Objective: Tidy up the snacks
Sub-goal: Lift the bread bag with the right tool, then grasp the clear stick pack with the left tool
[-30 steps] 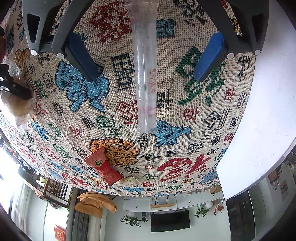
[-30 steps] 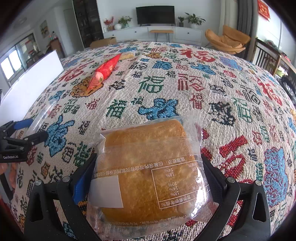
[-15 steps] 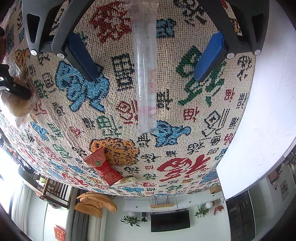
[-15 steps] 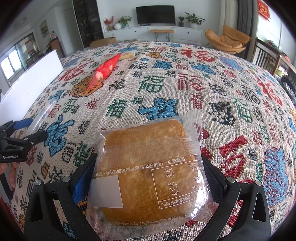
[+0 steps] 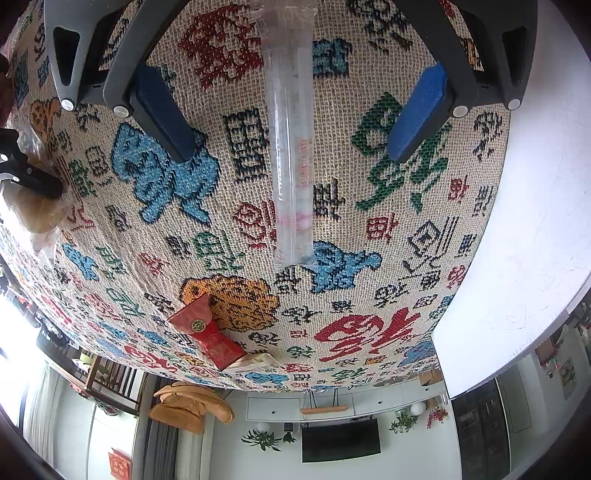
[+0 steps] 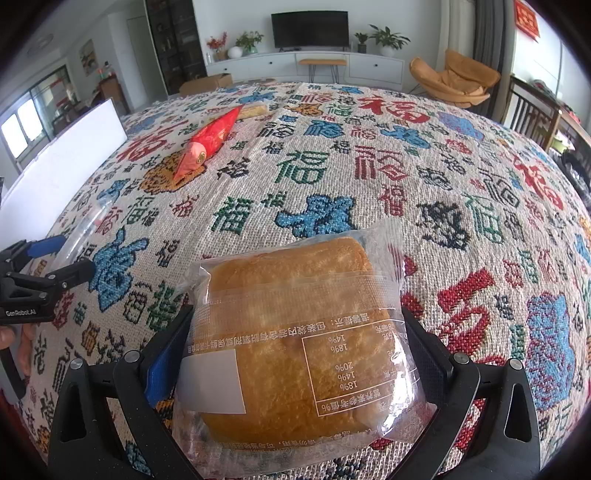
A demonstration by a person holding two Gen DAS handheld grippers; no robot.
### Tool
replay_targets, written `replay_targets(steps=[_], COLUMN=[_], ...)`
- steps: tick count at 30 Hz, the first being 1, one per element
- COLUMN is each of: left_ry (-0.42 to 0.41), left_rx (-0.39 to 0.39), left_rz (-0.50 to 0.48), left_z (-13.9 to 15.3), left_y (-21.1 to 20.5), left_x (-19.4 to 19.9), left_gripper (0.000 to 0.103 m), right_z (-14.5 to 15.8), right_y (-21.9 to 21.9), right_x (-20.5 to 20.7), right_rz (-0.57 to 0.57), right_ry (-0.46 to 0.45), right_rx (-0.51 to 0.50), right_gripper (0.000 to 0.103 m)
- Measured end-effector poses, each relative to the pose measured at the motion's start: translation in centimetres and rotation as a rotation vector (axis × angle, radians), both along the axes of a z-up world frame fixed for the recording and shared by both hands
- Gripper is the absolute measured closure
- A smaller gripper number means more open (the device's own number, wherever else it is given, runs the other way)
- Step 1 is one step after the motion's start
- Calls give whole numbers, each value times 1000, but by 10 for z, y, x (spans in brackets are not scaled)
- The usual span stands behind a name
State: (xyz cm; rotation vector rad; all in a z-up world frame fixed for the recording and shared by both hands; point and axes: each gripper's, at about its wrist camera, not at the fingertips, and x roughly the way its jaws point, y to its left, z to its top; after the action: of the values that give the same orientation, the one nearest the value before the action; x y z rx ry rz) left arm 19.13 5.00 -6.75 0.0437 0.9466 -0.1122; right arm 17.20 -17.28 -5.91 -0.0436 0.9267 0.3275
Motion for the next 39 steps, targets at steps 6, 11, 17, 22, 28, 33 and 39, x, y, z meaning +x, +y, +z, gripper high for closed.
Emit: replay_targets(steps=[6, 11, 17, 22, 28, 33, 39], left_ry=[1, 40, 1, 14, 1, -11, -3], left_rx=[0, -1, -11, -146, -260, -313, -305], left_rz=[-3, -22, -76, -45, -38, -52, -72], left_z=[0, 2, 12, 18, 23, 35, 36], left_y=[0, -1, -4, 18, 22, 16, 9], left_x=[0, -3, -26, -37, -58, -66, -69], left_gripper=[0, 1, 54, 85, 85, 85, 85], right_z=[0, 0, 1, 7, 25, 47, 55], right_y=[0, -2, -6, -18, -42, -43, -40], right_x=[1, -2, -5, -20, -53, -57, -56], right_rz=[1, -2, -7, -90, -134, -133, -124], right_ry=[0, -2, -5, -19, -60, -103, -97], right_rx=[0, 5, 17, 46, 224, 256, 260], right_gripper=[1, 1, 1, 5, 6, 5, 5])
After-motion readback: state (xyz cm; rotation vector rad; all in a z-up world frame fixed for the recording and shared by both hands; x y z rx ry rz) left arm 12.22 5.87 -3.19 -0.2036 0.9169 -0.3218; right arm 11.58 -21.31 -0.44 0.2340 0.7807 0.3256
